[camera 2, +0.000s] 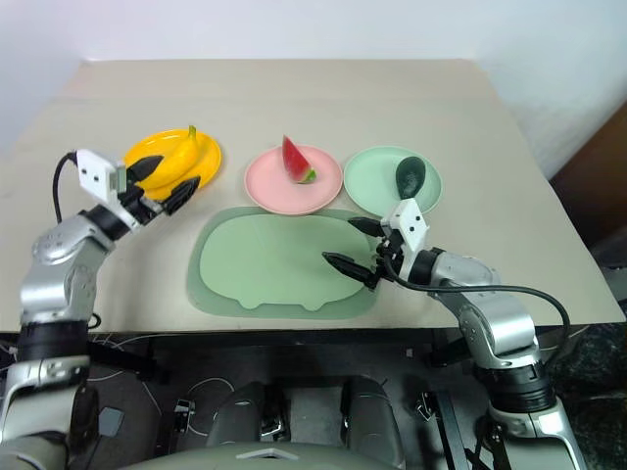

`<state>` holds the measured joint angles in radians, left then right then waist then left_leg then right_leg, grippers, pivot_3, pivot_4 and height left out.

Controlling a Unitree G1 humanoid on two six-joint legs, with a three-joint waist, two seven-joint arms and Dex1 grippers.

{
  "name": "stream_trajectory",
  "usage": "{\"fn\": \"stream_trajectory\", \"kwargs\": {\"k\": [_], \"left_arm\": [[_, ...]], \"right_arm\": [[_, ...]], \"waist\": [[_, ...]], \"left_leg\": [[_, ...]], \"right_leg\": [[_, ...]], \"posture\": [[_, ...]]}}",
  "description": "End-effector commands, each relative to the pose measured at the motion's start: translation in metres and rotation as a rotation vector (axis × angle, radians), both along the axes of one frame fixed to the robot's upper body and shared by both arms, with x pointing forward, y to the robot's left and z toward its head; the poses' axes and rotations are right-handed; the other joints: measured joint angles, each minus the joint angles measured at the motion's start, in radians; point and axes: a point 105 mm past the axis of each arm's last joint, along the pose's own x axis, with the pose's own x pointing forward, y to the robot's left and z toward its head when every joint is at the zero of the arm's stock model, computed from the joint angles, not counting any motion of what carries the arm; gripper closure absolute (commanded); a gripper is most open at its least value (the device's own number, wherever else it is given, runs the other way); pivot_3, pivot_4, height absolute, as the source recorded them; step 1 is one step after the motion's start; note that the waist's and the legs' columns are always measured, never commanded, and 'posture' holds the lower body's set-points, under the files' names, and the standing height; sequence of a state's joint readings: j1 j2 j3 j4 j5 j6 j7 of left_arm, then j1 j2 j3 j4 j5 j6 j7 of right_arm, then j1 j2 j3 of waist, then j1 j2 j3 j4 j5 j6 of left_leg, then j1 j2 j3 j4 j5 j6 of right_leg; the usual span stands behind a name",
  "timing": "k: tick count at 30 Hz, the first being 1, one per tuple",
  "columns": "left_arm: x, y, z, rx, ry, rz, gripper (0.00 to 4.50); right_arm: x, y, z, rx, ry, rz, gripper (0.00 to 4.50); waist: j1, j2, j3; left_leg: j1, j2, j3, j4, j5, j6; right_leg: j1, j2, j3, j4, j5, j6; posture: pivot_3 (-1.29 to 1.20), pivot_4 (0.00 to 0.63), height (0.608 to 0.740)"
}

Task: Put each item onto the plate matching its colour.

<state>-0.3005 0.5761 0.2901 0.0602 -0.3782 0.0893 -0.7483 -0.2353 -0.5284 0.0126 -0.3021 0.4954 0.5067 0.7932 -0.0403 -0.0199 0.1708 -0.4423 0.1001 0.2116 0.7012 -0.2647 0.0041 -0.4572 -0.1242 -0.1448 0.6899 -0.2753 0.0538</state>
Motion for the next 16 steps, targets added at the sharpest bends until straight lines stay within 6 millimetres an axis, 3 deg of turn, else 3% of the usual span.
{"fn": "stream_trajectory", "kwargs": {"k": [1,7,16], "left_arm": [[-0.026,0.006,0.009,0.031,-0.091,-0.03,0.04],[-0.054,0.0,-0.006,-0.009,-0.05,-0.126,0.04],[-0.074,-0.016,-0.025,-0.04,0.035,-0.215,0.04]], "right_arm": [[-0.006,0.004,0.014,0.016,-0.071,0.019,0.0],[-0.008,0.005,0.019,0.042,-0.065,0.012,0.0],[-0.01,0.004,0.012,0.024,-0.034,0.013,0.0]], "waist": [[0.004,0.0,0.0],[0.026,-0.001,0.0],[0.025,-0.001,-0.001]], "left_leg": [[0.0,0.0,0.0,0.0,0.0,0.0],[0.0,0.0,-0.001,0.0,-0.001,0.001],[0.0,0.0,-0.001,0.0,-0.001,0.001]], "right_leg": [[0.0,0.0,0.0,0.0,0.0,0.0],[0.0,-0.001,0.0,-0.001,0.0,0.0],[0.001,-0.001,-0.001,-0.001,0.0,0.0]], "posture": [[0.0,0.15,0.695],[0.0,0.15,0.695],[0.0,0.15,0.695]]}}
